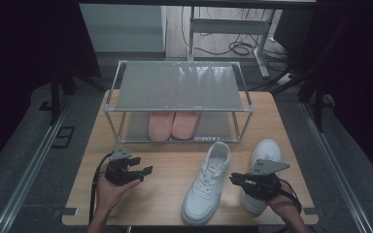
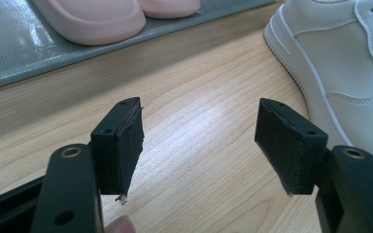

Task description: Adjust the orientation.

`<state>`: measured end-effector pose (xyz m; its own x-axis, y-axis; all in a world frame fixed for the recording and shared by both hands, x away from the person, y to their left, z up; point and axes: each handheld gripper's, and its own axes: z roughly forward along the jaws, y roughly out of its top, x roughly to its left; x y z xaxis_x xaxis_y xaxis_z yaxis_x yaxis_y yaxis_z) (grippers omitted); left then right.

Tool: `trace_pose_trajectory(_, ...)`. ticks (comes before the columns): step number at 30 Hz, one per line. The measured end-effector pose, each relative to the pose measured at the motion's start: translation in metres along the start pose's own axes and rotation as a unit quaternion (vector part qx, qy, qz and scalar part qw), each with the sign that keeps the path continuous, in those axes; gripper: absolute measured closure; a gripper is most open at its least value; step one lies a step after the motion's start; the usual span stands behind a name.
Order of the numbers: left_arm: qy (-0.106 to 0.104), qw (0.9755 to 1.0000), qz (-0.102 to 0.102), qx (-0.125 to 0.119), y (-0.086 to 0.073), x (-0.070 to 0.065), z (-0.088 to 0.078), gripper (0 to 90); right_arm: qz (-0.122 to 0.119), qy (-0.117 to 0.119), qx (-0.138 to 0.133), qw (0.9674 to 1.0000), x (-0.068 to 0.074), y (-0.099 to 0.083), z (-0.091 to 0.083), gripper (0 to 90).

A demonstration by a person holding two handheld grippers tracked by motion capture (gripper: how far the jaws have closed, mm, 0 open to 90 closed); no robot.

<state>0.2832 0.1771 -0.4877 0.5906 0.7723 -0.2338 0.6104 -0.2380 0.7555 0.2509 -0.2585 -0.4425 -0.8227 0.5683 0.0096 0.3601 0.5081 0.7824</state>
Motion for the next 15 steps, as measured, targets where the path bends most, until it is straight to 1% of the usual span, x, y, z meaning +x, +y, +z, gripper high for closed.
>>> trace_pose_trajectory(1,0.000,1.0000,-0.002,0.001,0.000,0.000,0.000,34.9,-0.006,0.006,0.008,0.9999,0.004,0.001,0.002,84.1)
trace_pose_trajectory(5,-0.001,1.0000,-0.003,-0.001,0.000,0.000,-0.002,35.1,-0.017,0.010,0.016,0.9997,0.012,0.001,0.004,88.5)
trace_pose_trajectory(7,-0.001,1.0000,-0.008,-0.001,0.000,0.001,-0.003,35.2,-0.022,0.010,0.018,0.9995,0.017,0.003,0.003,89.9)
trace_pose_trajectory(8,-0.001,1.0000,-0.008,-0.001,0.000,0.001,-0.003,35.2,-0.027,0.017,0.019,0.9993,0.021,0.006,0.003,90.0)
trace_pose_trajectory(11,0.001,0.9999,-0.012,0.000,-0.001,0.001,-0.004,35.5,-0.035,0.024,0.023,0.9988,0.029,0.008,0.005,90.0)
trace_pose_trajectory(12,-0.001,0.9999,-0.012,-0.002,-0.001,0.001,-0.004,35.6,-0.038,0.027,0.026,0.9986,0.032,0.008,0.006,90.0)
trace_pose_trajectory(14,-0.001,0.9999,-0.013,-0.003,-0.001,0.001,-0.005,35.7,-0.046,0.035,0.043,0.9974,0.041,0.006,0.012,90.0)
trace_pose_trajectory(15,-0.001,0.9999,-0.013,-0.004,-0.001,0.001,-0.006,35.7,-0.046,0.035,0.043,0.9974,0.041,0.006,0.012,90.0)
